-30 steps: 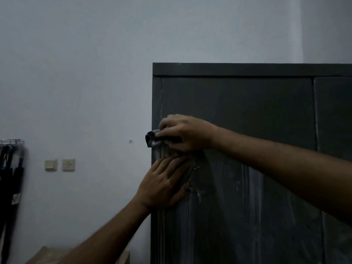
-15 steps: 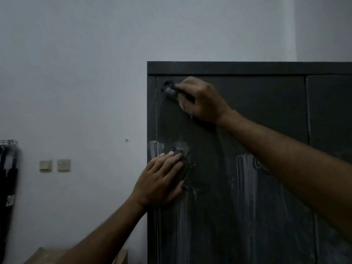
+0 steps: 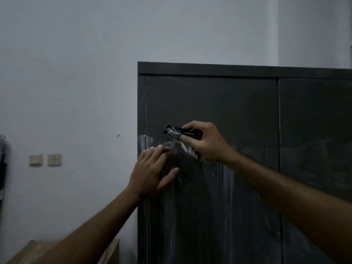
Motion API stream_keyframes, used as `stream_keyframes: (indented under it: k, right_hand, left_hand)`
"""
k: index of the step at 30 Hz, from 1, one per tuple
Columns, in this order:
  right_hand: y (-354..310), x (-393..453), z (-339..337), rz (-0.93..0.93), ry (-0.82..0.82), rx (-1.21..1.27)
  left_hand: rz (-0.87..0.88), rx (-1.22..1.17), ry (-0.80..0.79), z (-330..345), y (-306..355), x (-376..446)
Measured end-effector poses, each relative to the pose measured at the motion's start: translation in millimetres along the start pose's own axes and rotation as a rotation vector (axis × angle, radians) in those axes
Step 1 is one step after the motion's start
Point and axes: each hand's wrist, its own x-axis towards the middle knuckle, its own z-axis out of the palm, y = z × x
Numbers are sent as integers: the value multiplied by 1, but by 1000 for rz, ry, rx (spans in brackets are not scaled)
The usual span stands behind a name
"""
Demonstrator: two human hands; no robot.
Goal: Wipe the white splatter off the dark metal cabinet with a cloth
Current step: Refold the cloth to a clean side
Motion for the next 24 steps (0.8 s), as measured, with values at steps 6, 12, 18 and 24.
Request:
stream_keyframes:
  k: [6, 12, 18, 24]
  right_hand:
    - [-6, -45, 13, 274, 103, 307]
    - [-11, -66, 18, 436, 181, 575]
    - [-9, -73, 13, 568, 198, 513]
    - [-19, -74, 14, 619, 163, 476]
  left_hand:
    - [-720, -1021, -125, -34, 70, 30]
    - [-805, -1255, -148, -48, 75, 29]
    - [-1085, -1415, -197, -62, 80, 22]
    - [-1082, -1554, -292, -70, 82, 10]
